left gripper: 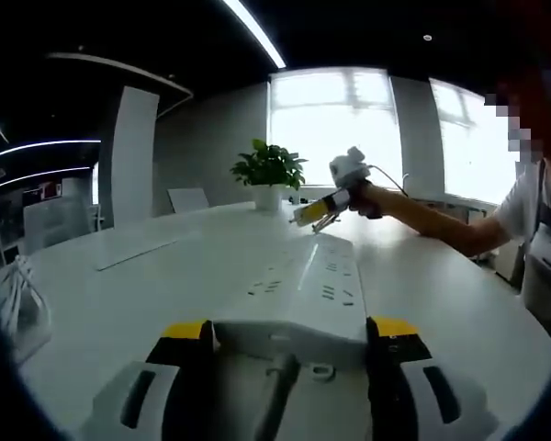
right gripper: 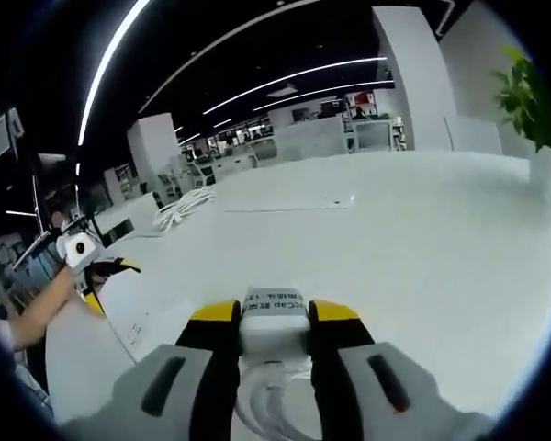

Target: Straighten the power strip on the desk, plug the charger into it

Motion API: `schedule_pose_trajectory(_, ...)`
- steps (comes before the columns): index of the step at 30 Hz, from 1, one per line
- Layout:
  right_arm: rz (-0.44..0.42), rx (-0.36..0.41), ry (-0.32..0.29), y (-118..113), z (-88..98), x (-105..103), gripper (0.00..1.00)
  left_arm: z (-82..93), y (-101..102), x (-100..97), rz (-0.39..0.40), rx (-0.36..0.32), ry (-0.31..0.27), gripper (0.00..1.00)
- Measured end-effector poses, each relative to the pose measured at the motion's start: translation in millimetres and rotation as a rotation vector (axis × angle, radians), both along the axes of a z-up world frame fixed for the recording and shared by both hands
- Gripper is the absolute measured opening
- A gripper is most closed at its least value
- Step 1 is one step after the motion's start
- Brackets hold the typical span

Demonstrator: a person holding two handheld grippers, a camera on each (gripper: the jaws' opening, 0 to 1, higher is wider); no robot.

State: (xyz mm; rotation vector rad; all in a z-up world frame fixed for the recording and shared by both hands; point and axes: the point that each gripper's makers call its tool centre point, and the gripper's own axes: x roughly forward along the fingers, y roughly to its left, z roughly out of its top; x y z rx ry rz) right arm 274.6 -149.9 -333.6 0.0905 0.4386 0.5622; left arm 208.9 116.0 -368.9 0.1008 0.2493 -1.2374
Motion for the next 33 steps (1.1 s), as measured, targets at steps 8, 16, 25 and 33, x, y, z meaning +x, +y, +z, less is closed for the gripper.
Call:
schedule_pose_trajectory(8, 0.013, 0.019, 0.008, 8.2, 4.3, -7.1, 0.28, -0.7, -1.1, -2.3, -0.005, 0.0, -0.001, 0.68)
schedule_pose_trajectory(16, 0.018, 0.031, 0.032, 14.0, 4.1, -10.5, 0.28, -1.7, -2.1, -4.8, -0.001, 0.001, 0.0, 0.68)
schedule_pose_trajectory(25, 0.022, 0.037, 0.038, 13.7, 7.0, -11.7, 0.28, -1.8, -3.4, -0.4, 0.015, 0.012, 0.004, 0.67)
schedule_pose_trajectory(33, 0.04, 0.025, 0.036, 17.8, 8.5, -13.1, 0.28, -1.2, -5.5, 4.2, 0.016, 0.013, 0.005, 0.67)
